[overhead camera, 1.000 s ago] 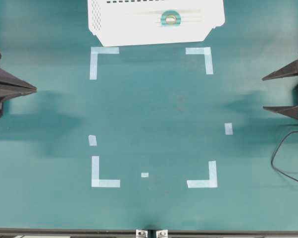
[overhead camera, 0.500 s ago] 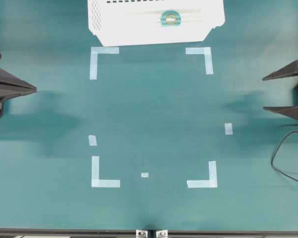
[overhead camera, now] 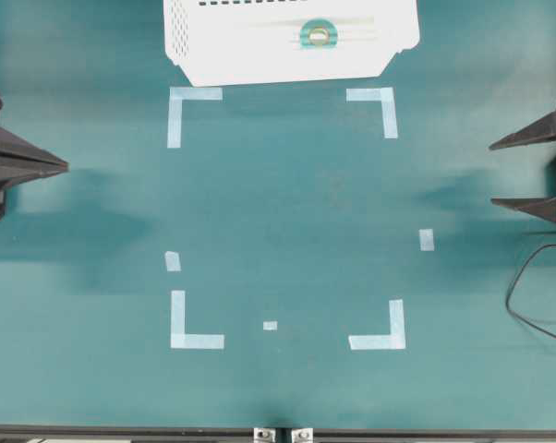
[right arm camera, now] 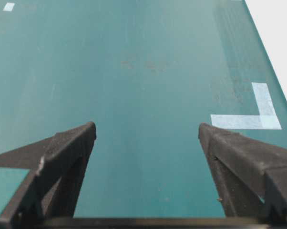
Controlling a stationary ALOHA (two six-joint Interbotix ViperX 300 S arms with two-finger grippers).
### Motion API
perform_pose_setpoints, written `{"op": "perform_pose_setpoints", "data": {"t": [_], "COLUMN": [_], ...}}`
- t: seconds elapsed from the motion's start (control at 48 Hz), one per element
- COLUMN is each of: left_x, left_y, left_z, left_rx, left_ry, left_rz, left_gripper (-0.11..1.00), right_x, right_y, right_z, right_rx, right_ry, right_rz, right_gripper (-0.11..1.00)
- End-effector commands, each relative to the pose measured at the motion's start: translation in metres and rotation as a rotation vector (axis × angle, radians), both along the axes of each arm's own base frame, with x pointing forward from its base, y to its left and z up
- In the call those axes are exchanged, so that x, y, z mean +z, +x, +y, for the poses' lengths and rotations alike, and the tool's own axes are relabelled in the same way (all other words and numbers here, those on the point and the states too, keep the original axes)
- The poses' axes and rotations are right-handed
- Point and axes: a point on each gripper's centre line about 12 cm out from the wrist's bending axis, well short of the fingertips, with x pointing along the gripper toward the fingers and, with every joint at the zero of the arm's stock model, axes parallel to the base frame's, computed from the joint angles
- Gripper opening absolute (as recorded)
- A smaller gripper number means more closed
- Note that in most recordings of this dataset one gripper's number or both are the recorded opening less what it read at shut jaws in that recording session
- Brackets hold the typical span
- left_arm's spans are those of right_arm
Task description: Put the tape in the middle into the white basket.
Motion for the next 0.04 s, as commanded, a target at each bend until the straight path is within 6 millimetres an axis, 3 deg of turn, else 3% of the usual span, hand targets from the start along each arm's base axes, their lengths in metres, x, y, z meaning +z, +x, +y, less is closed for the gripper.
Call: {"op": "perform_pose_setpoints", "data": {"t": [0.0, 0.021], "left_x": [0.0047, 0.0047], "left_y": [0.0015, 0.0015], "left_z": [-0.0002, -0.0002], "left_rx": [-0.002, -0.002], "left_ry": [0.001, 0.001], "left_rz": [-0.011, -0.011], "left_gripper": [-0.11, -0.11], "right_x": [0.0042, 0.0042], "right_y": [0.0019, 0.0019], "right_z": [0.0006, 0.0006], "right_rx": [0.005, 0.004], "right_ry": [0.001, 0.002], "right_rz": [-0.012, -0.012], "right_gripper": [0.95, 0.95]}}
